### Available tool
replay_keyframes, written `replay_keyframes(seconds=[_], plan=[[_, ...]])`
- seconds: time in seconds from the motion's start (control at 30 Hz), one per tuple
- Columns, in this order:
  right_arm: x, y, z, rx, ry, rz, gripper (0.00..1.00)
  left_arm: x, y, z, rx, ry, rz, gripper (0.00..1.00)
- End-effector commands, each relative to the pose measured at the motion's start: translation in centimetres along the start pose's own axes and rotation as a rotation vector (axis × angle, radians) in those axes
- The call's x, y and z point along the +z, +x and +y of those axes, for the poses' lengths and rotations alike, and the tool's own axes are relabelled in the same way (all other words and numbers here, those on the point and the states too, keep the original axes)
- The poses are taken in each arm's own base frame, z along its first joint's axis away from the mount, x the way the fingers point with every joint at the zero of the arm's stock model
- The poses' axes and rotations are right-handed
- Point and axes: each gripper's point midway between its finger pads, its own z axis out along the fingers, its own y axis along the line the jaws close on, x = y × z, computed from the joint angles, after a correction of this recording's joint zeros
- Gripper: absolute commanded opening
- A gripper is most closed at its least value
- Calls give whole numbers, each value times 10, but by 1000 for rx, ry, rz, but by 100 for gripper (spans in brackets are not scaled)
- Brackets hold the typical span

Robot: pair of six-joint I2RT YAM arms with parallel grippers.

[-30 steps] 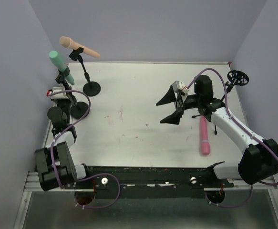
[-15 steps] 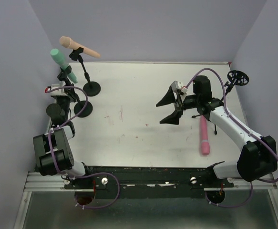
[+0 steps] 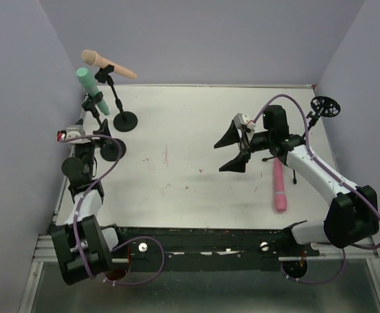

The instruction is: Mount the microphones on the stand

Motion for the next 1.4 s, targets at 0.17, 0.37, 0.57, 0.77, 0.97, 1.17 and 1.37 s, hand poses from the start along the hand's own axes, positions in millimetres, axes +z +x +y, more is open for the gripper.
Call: replay_keyframes(seconds=[0.17,0.37,0.57,0.77,0.97,1.17,1.37], plan=[[-11,-10,-4,-33,62,68,98,-63,-22,-25,-218,-103,158,98],[-39,-48,0,-12,269,167,99,-78,-43,-98,-433,157,294,98],[-90,-68,-1,45,571,214,100,-102,-38,-168,-374,448,499,98],[-144,-81,11,130,757,185,100,-129,-32,-198,-278,584,514,98],[-215,-64,16,314,1157,176,94,-153,-15,-198,-281,592,486,98],[-258,-44,12,460,1389,60,85,-154,-20,-194,-246,571,449,98],[-308,-30,-1,474,1655,58,83,-159,-25,-196,-233,591,418,98]])
